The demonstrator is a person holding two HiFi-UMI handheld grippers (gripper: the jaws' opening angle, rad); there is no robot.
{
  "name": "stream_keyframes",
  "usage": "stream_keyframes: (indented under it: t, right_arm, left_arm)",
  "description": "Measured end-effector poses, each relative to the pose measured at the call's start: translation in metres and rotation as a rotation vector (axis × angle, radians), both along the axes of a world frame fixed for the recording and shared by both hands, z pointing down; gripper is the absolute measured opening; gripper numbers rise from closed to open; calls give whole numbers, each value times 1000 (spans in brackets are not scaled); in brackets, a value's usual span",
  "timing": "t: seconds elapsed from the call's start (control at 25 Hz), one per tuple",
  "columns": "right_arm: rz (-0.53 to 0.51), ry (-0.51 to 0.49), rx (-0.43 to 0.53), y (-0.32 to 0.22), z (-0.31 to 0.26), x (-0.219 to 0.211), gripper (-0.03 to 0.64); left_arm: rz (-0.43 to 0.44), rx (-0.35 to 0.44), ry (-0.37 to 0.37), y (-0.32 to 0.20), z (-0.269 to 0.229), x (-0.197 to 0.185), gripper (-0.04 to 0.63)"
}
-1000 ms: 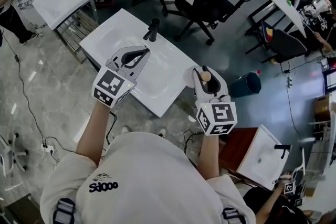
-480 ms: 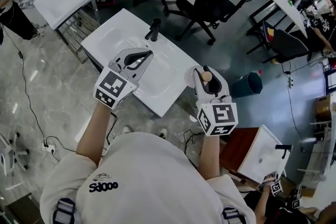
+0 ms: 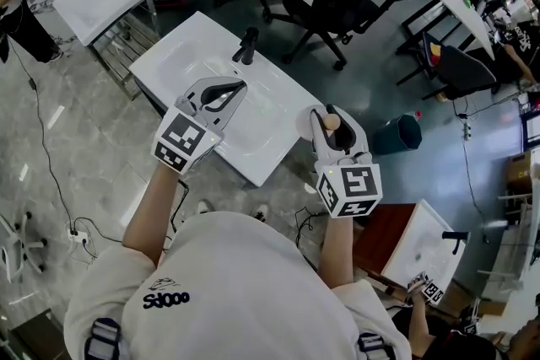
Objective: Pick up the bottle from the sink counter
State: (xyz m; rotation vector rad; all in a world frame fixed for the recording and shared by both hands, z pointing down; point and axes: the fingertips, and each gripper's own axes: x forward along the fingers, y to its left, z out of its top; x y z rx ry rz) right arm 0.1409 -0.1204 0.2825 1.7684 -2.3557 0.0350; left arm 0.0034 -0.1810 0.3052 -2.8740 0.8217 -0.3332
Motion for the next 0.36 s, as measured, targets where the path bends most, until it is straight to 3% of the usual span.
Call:
stream_keyframes:
  t: [0.36]
  right_arm:
    - [0, -4, -2, 0, 4, 3, 129]
  left_arm:
    - [-3, -6, -1, -1, 5, 3, 5]
